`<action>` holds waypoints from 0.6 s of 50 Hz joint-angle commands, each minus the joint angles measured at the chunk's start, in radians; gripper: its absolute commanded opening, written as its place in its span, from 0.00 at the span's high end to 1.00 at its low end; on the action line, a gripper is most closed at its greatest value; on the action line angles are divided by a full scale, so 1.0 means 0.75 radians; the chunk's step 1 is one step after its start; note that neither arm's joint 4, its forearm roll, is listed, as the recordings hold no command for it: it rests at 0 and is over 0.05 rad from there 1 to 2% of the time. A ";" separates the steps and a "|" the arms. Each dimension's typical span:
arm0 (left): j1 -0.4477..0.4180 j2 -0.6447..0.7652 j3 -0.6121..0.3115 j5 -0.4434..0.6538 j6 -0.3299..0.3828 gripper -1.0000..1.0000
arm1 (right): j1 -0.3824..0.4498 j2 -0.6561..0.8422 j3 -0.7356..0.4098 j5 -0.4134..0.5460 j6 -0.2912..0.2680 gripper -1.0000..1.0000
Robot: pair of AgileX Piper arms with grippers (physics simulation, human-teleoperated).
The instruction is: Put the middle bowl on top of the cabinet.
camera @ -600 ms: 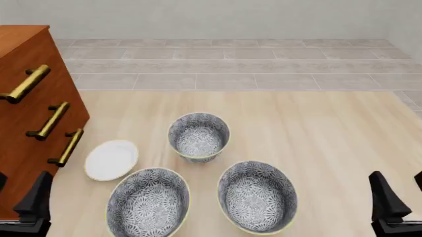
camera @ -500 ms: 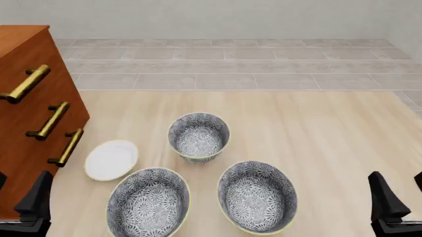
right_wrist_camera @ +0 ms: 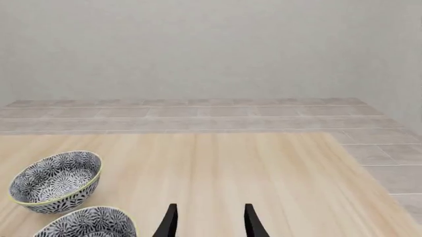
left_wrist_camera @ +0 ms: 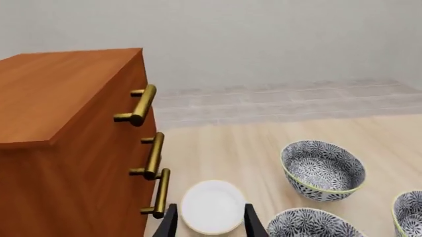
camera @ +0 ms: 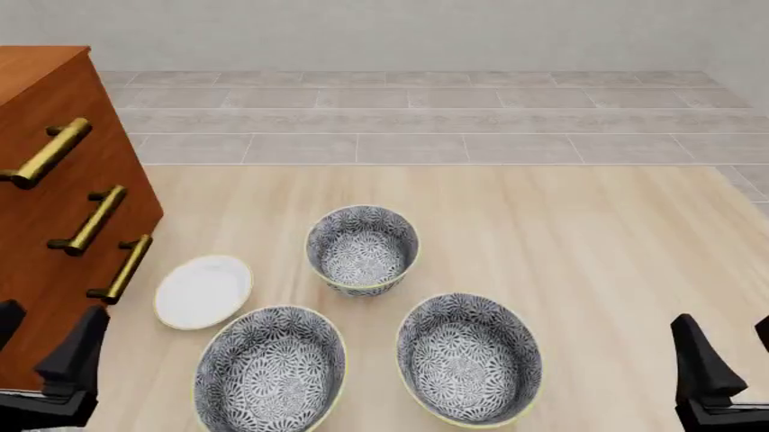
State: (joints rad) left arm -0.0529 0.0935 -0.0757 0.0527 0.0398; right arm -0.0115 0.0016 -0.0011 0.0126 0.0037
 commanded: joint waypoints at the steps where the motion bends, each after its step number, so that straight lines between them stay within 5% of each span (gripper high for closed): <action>1: -0.076 0.033 -0.129 0.149 0.054 0.00 | -0.004 0.000 -0.001 -0.003 -0.003 0.00; 16: -0.267 0.253 -0.336 0.221 0.177 0.00 | -0.014 -0.001 0.000 0.004 0.006 0.00; 30: -0.434 0.576 -0.531 0.238 0.185 0.00 | -0.018 0.001 -0.001 0.005 0.004 0.00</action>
State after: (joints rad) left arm -0.3028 0.3841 -0.3781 0.2159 0.1548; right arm -0.0212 0.0018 -0.0017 0.0150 0.0065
